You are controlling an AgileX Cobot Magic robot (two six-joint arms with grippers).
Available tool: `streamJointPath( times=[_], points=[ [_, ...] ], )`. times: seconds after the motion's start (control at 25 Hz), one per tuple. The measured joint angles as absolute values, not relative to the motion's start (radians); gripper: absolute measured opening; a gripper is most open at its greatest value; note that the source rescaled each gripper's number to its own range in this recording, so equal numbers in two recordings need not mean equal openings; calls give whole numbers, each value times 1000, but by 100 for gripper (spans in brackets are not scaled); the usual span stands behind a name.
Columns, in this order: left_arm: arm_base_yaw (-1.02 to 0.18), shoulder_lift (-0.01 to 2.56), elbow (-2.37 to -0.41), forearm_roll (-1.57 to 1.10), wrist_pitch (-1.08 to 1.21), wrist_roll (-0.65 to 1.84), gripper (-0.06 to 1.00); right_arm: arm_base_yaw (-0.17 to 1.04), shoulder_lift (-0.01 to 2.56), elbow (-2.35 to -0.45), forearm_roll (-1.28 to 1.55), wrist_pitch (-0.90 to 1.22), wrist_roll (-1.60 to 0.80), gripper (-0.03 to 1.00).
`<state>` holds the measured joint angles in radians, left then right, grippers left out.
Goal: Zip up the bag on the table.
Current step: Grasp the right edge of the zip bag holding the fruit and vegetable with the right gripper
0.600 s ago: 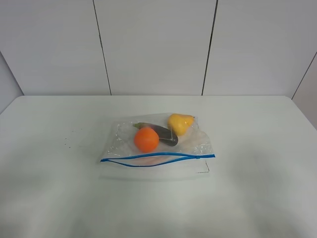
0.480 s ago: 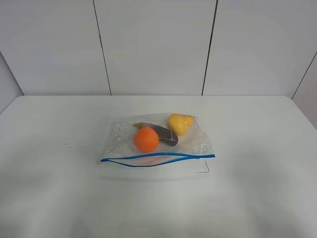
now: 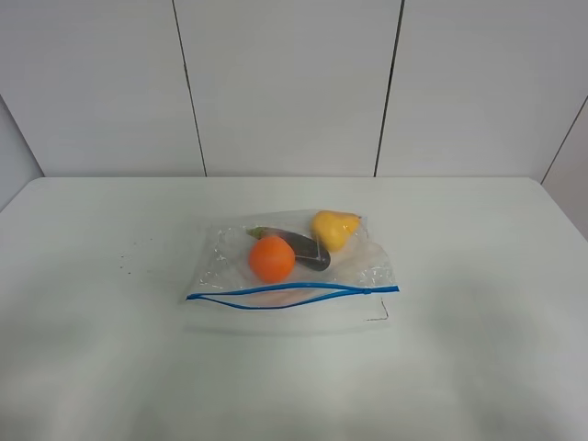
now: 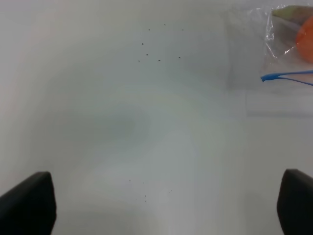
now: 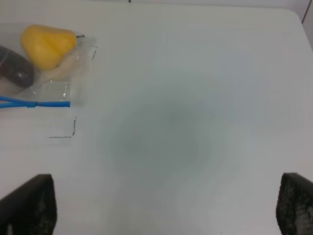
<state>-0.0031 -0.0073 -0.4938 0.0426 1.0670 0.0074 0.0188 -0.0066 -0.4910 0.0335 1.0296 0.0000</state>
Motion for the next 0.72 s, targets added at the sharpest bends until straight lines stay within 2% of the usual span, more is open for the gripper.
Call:
streamJointPath(
  times=[0.56,0.72],
  points=[
    [-3,-7,-494,43,1067,7,93,19,-7,-523,0,1024,0,100],
    [-3,-7,-494,43,1067,7,93,25,19,-549,0,1020,70,100]
  ],
)
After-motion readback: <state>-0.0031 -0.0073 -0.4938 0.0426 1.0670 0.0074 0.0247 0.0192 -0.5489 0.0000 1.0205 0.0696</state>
